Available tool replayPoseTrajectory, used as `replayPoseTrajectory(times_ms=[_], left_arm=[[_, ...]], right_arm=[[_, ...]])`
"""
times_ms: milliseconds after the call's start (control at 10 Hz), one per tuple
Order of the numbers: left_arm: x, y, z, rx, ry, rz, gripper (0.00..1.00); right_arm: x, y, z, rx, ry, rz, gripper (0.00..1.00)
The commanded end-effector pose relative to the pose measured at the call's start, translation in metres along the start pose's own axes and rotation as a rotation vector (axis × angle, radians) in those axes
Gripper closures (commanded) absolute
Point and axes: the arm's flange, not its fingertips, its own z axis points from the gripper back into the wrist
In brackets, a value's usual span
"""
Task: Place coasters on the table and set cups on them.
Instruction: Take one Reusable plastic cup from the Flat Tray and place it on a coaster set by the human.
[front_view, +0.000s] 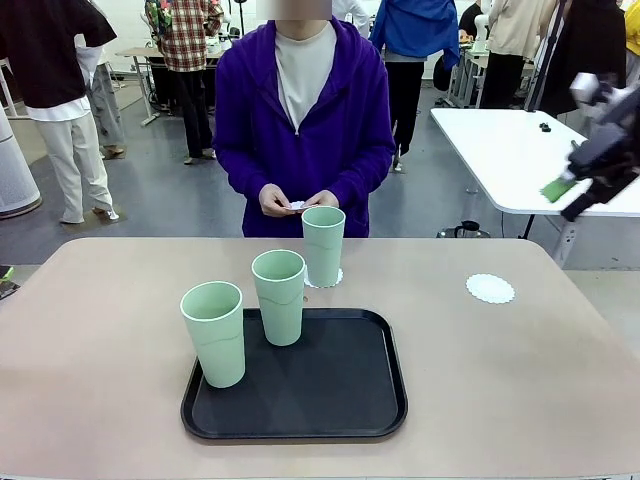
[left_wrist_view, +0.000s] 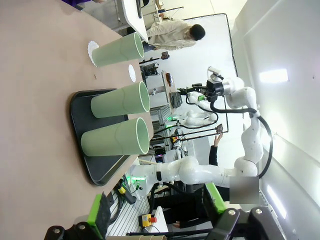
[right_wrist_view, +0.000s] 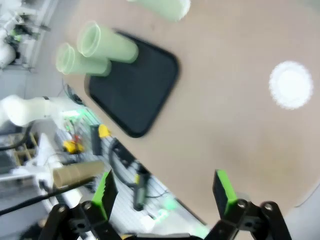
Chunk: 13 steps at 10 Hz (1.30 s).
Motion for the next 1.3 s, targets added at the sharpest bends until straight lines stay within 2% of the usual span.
replayPoseTrajectory(times_ms=[0,200,400,600,700,800,1200], left_arm=[[-0.001,-0.002,0.002,-0.013,-0.006,-0.014,0.0],[-0.001,-0.002,0.002,-0.013,-0.006,-0.014,0.0],[-0.001,-0.002,0.002,-0.013,-0.006,-0.014,0.0],[-0.001,-0.002,0.002,-0.013,-0.006,-0.014,0.0],[-0.001,-0.002,0.002,-0.013,-0.006,-0.014,0.0],[-0.001,-0.002,0.002,-0.013,-0.006,-0.014,0.0],[-0.001,-0.002,0.002,-0.013,-0.006,-0.014,0.0]], right_arm=[[0.019,0.048,-0.049,-0.23,0.016,0.11,0.0],[0.052,0.097,-0.086,-0.298,-0.002,0.219,0.0],[0.072,0.115,-0.12,-0.274,0.002,0.295,0.0],[0.087,0.12,-0.148,-0.228,0.039,0.294,0.0],[0.086,0.118,-0.155,-0.216,0.064,0.288,0.0],[0.079,0.126,-0.144,-0.248,0.03,0.314,0.0],[0.079,0.126,-0.144,-0.248,0.03,0.314,0.0]])
